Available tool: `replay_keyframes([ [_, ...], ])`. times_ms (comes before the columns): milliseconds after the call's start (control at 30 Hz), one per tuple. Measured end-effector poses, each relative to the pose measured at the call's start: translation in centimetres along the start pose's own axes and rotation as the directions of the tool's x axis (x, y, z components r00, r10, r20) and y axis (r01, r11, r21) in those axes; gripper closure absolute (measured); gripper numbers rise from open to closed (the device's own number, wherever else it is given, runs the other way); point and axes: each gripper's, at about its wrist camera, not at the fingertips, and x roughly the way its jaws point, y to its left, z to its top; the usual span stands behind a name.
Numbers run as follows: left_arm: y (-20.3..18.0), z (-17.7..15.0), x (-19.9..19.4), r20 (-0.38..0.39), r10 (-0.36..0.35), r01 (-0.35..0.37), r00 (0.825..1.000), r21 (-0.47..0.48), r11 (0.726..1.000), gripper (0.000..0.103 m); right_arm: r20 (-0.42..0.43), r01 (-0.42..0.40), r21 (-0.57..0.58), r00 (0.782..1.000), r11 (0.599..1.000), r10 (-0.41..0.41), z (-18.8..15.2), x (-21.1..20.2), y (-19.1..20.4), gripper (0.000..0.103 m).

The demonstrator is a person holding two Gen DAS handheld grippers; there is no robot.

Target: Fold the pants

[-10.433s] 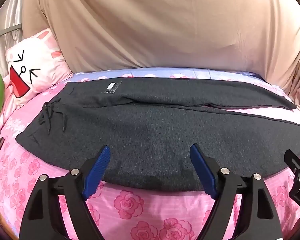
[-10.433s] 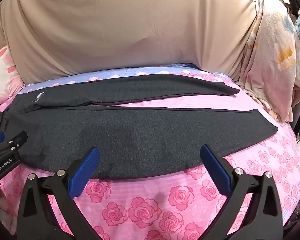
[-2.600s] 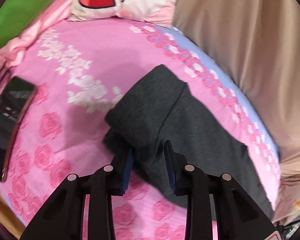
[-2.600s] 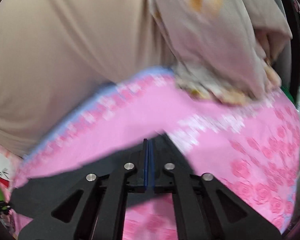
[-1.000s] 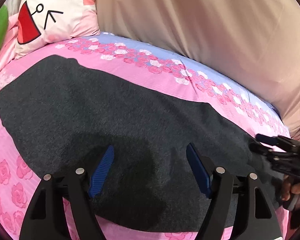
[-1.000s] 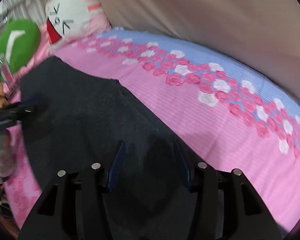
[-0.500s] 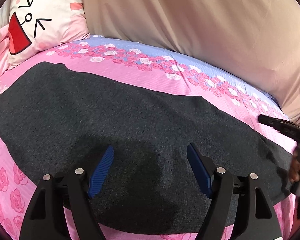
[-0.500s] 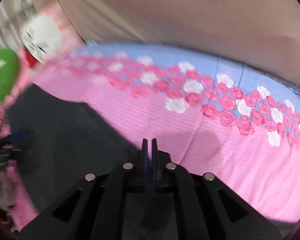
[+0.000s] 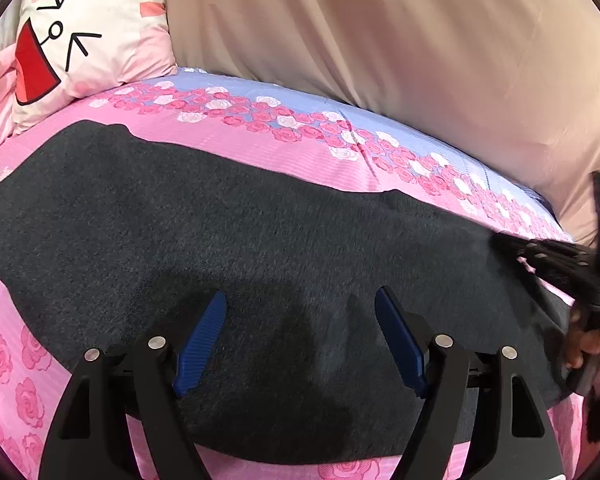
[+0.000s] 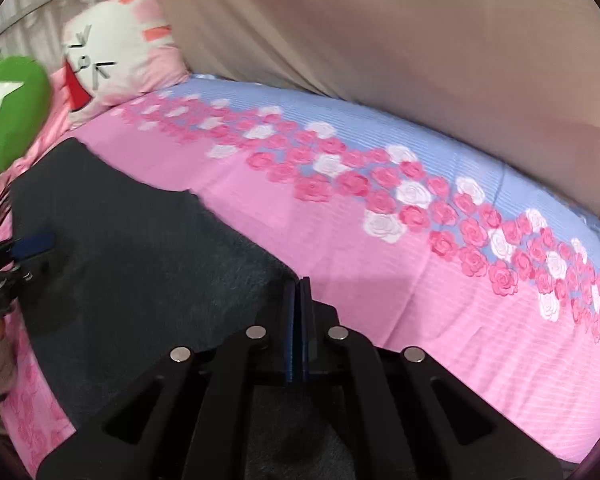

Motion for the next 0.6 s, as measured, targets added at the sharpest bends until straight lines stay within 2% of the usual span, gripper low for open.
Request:
replay_keyframes([
  [33, 0.0, 0.0, 0.0, -0.001, -0.003, 0.003, 1.000, -0.001, 1.000, 0.029, 0.026, 0.015, -0.008, 1.000, 1.000, -0.015, -0.3, 0.2, 0.0, 0.100],
  [100, 0.0, -0.1, 0.0, 0.003, -0.003, 0.003, 1.000, -0.002, 1.000, 0.029, 0.041, -0.008, 0.033, 0.999, 0.999, 0.007, 0.0, -1.0, 0.0, 0.097],
  [167, 0.1, 0.0, 0.0, -0.001, -0.004, 0.004, 1.000, -0.005, 1.000, 0.028, 0.108, -0.073, 0.060, 0.992, 0.996, 0.067, 0.8, -3.1, 0.8, 0.096],
  [233, 0.1, 0.0, 0.1, -0.003, -0.008, 0.008, 1.000, -0.006, 1.000, 0.027, 0.101, -0.168, 0.059, 0.982, 0.984, 0.162, 1.4, -3.2, 2.3, 0.096],
  [267, 0.1, 0.0, 0.1, -0.003, -0.007, 0.007, 1.000, -0.007, 1.000, 0.027, 0.080, -0.190, 0.054, 0.979, 0.980, 0.186, 1.5, -2.4, 2.9, 0.097],
  [300, 0.1, 0.0, 0.1, -0.002, -0.006, 0.006, 1.000, -0.006, 1.000, 0.027, 0.043, -0.182, 0.049, 0.983, 0.982, 0.180, 1.3, -1.0, 3.1, 0.100],
  [333, 0.1, 0.0, 0.1, -0.002, -0.005, 0.005, 1.000, -0.007, 1.000, 0.026, -0.014, -0.107, 0.041, 0.994, 0.993, 0.108, 1.0, 1.1, 3.2, 0.100],
  [367, 0.2, 0.0, 0.1, -0.002, -0.005, 0.005, 1.000, -0.009, 1.000, 0.026, 0.030, -0.115, 0.066, 0.993, 0.991, 0.113, 0.8, 1.1, 2.7, 0.100],
  [400, 0.2, 0.0, 0.2, -0.002, -0.007, 0.006, 1.000, -0.011, 1.000, 0.026, 0.020, -0.121, 0.101, 0.993, 0.988, 0.119, 0.7, 0.9, 2.2, 0.099],
  [433, 0.2, 0.0, 0.2, -0.002, -0.009, 0.009, 1.000, -0.012, 1.000, 0.026, 0.037, -0.131, 0.161, 0.991, 0.978, 0.127, 0.3, -0.5, 1.3, 0.097],
  [500, 0.3, 0.0, 0.2, -0.005, -0.015, 0.015, 1.000, -0.016, 1.000, 0.025, 0.106, -0.148, 0.191, 0.986, 0.970, 0.129, -1.1, -3.7, 0.2, 0.096],
  [533, 0.3, 0.0, 0.2, -0.004, -0.017, 0.017, 1.000, -0.018, 1.000, 0.025, 0.138, -0.127, 0.213, 0.986, 0.969, 0.099, -2.5, -5.8, -0.9, 0.093],
  [600, 0.3, -0.1, 0.1, -0.003, -0.018, 0.018, 1.000, -0.019, 1.000, 0.025, 0.178, -0.029, 0.324, 0.984, 0.945, -0.030, -7.0, -10.4, -5.1, 0.073],
])
